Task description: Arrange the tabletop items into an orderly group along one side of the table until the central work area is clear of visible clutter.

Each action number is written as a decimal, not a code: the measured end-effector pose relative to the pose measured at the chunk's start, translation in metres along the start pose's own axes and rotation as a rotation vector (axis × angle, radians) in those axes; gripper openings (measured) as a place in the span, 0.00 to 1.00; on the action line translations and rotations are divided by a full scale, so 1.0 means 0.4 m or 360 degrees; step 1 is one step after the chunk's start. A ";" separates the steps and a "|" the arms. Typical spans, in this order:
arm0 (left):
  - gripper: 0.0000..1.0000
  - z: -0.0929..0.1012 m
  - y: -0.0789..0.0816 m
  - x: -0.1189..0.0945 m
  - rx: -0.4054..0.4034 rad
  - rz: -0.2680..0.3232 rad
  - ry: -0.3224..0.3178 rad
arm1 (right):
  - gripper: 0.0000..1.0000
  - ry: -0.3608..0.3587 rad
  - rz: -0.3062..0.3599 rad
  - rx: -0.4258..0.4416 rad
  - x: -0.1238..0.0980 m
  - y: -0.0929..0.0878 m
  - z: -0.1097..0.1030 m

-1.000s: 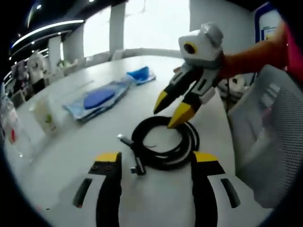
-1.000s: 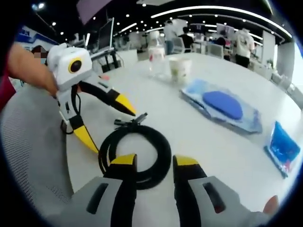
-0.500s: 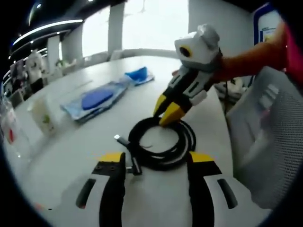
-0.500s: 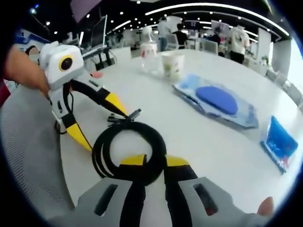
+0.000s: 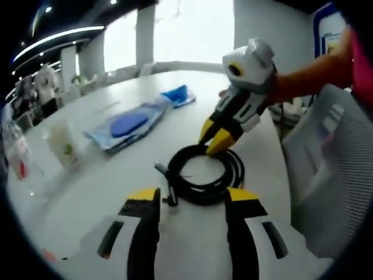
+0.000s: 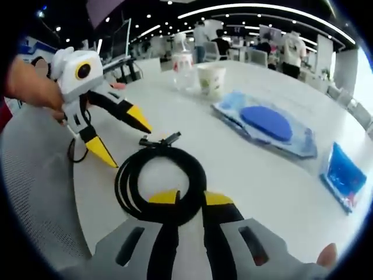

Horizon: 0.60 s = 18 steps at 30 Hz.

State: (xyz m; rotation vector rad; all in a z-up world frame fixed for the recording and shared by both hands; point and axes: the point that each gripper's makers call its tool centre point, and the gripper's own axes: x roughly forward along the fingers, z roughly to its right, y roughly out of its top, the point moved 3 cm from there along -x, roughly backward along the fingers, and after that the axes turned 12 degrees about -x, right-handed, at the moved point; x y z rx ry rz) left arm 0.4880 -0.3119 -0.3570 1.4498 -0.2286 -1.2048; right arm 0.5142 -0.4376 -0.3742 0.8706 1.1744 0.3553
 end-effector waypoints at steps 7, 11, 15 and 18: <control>0.34 -0.028 -0.004 0.007 0.0006 -0.0011 0.0048 | 0.15 0.0000 0.0000 -0.0001 0.000 -0.001 0.000; 0.29 -0.039 -0.004 0.010 0.0028 -0.0010 0.0076 | 0.15 0.0001 0.0000 -0.0002 0.000 0.000 0.000; 0.20 -0.047 -0.009 0.016 0.0059 -0.0038 0.0082 | 0.15 0.0002 -0.0001 -0.0004 0.000 0.000 0.001; 0.19 -0.050 -0.020 0.020 0.0053 -0.0062 0.0075 | 0.15 0.0002 -0.0002 -0.0002 0.000 0.000 0.001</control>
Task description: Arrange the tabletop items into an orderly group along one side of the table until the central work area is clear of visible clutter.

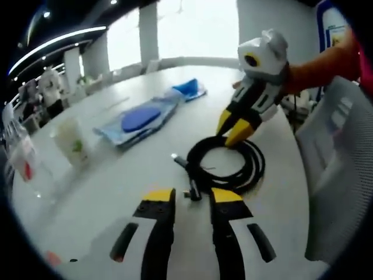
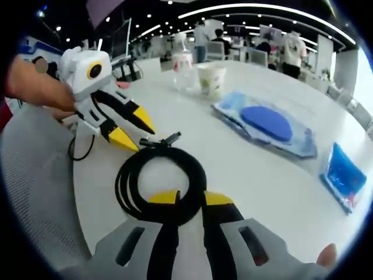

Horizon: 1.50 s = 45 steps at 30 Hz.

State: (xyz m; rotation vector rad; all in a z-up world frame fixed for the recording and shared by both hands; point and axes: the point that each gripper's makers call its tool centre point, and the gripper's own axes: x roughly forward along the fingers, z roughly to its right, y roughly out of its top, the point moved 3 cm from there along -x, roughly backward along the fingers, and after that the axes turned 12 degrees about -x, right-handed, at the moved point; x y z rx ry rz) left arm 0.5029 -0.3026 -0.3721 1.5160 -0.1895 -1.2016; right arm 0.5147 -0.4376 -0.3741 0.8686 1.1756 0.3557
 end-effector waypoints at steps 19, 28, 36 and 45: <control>0.09 0.005 0.009 0.010 0.0028 0.0008 0.0021 | 0.08 -0.0003 -0.0017 0.0007 -0.003 0.007 0.005; 0.09 0.012 0.013 0.009 0.0040 0.0005 0.0016 | 0.04 -0.0020 -0.0038 0.0035 -0.010 0.005 0.007; 0.09 0.024 0.023 0.011 0.0054 0.0010 -0.0008 | 0.03 -0.0066 -0.0044 0.0078 -0.028 0.004 0.022; 0.08 0.031 0.066 0.017 0.0072 0.0053 -0.0034 | 0.02 -0.0129 -0.0018 0.0081 -0.069 0.026 0.048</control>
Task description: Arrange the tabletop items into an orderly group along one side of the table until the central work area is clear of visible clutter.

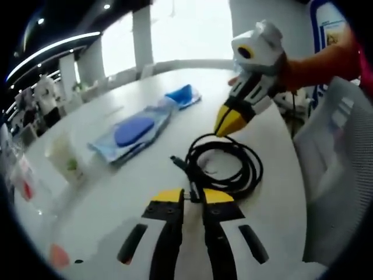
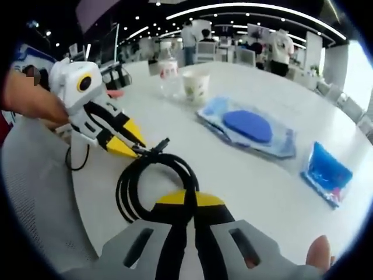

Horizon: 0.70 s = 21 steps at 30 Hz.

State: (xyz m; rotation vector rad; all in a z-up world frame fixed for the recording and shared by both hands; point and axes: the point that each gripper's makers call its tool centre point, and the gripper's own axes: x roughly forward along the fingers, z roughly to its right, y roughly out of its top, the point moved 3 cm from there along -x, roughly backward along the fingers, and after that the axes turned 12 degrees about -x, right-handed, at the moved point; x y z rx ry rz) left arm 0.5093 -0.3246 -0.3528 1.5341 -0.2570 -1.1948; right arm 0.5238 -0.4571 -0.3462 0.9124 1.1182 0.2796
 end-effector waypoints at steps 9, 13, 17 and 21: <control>0.08 0.009 0.056 0.026 0.0035 0.0034 -0.0028 | 0.02 -0.0083 0.0038 0.0021 -0.053 0.010 0.041; 0.08 0.019 0.098 0.048 0.0052 0.0062 -0.0054 | 0.01 -0.0128 0.0050 0.0028 -0.089 0.009 0.064; 0.08 0.037 0.139 0.081 0.0081 0.0083 -0.0085 | 0.01 -0.0188 0.0047 0.0040 -0.125 -0.001 0.099; 0.08 0.054 0.176 0.116 0.0098 0.0103 -0.0114 | 0.01 -0.0244 0.0042 0.0051 -0.160 -0.011 0.134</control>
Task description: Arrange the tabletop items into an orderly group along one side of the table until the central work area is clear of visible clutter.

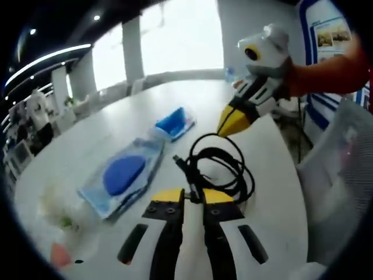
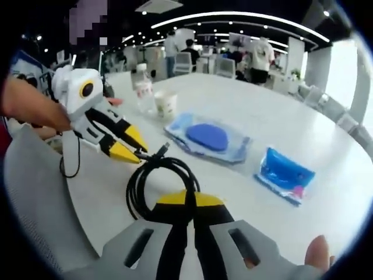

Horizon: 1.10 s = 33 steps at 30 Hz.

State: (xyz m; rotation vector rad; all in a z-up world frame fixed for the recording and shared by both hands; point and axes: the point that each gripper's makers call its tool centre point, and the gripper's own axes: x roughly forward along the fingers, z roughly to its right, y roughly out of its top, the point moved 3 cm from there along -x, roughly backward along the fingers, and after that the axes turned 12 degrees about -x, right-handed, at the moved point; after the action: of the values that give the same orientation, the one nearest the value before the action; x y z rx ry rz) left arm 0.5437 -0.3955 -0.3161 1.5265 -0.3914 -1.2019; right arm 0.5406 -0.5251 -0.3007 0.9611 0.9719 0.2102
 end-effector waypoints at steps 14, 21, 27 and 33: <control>0.08 0.021 0.089 0.126 0.0048 0.0035 -0.0066 | 0.01 -0.0146 -0.0029 0.0023 -0.066 -0.030 0.128; 0.08 0.014 0.095 0.179 0.0050 0.0011 -0.0068 | 0.01 -0.0166 -0.0061 0.0054 -0.052 -0.060 0.170; 0.08 -0.015 0.089 0.216 0.0029 -0.0018 -0.0033 | 0.01 -0.0163 -0.0082 0.0091 -0.021 -0.079 0.199; 0.08 -0.035 0.073 0.241 0.0026 -0.0061 -0.0001 | 0.02 -0.0143 -0.0113 0.0120 0.015 -0.101 0.215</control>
State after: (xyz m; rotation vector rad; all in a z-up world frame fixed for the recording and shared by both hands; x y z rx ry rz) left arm 0.6067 -0.4721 -0.3378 1.5540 -0.3745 -1.2316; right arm 0.6008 -0.5966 -0.3177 0.9947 0.9351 0.0706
